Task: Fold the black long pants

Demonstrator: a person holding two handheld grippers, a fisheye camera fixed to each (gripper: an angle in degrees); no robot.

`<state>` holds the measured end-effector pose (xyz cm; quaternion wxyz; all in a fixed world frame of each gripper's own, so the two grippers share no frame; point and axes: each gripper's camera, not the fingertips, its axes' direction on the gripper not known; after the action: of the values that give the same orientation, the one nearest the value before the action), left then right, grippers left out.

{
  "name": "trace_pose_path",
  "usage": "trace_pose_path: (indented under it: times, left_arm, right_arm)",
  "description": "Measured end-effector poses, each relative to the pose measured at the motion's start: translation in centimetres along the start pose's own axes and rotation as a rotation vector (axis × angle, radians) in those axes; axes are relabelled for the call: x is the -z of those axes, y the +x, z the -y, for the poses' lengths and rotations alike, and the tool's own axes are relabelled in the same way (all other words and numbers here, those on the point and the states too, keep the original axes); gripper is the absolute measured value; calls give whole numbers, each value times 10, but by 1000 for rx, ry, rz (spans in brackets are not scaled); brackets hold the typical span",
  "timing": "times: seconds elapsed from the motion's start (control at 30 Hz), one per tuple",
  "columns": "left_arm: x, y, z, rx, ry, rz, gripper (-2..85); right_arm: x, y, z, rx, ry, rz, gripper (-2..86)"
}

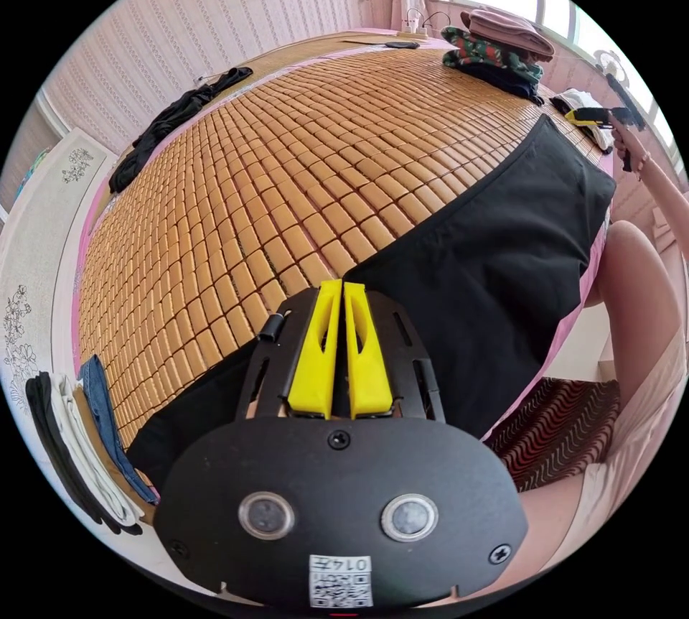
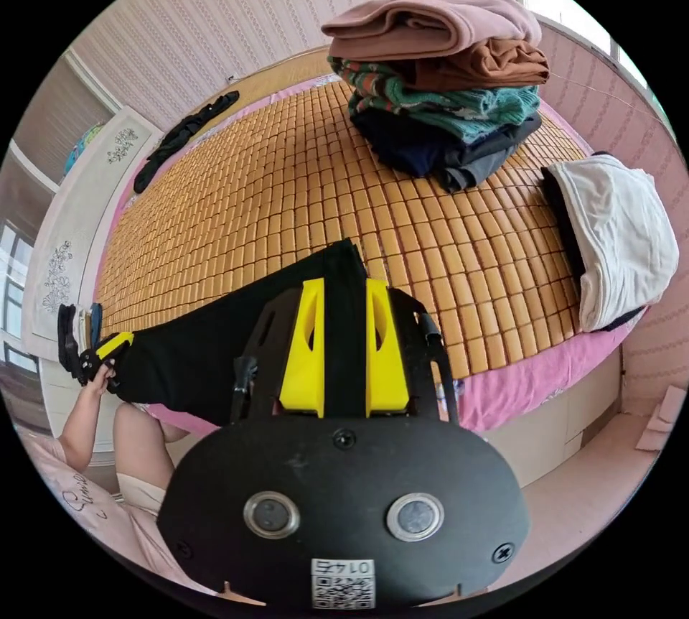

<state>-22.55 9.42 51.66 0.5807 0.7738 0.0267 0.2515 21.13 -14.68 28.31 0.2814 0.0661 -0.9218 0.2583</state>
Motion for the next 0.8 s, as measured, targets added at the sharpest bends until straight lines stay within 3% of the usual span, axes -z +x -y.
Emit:
trace_pose_path:
  times: [0.2, 0.3, 0.37, 0.6, 0.73, 0.8]
  left_arm:
    - [-5, -5, -5, 50, 25, -20, -10]
    - [-8, -4, -3, 41, 15, -12, -10]
    - [-9, -3, -2, 34, 7, -6, -10]
    - [-14, -3, 2, 35, -19, -10, -9]
    - [-15, -5, 1, 51, -15, -17, -8]
    - [-10, -10, 0, 83, -11, -15, -6]
  right_arm:
    - [33, 58, -99, -221, -7, 47, 173]
    - [16, 90, -127, -345, -75, 197, 169]
    - [17, 101, -129, -372, -56, 261, 31]
    - [61, 112, -110, -286, -32, 268, 2]
    - [61, 156, -125, -410, -71, 80, 0]
    - [60, 164, -131, -408, -69, 177, 1]
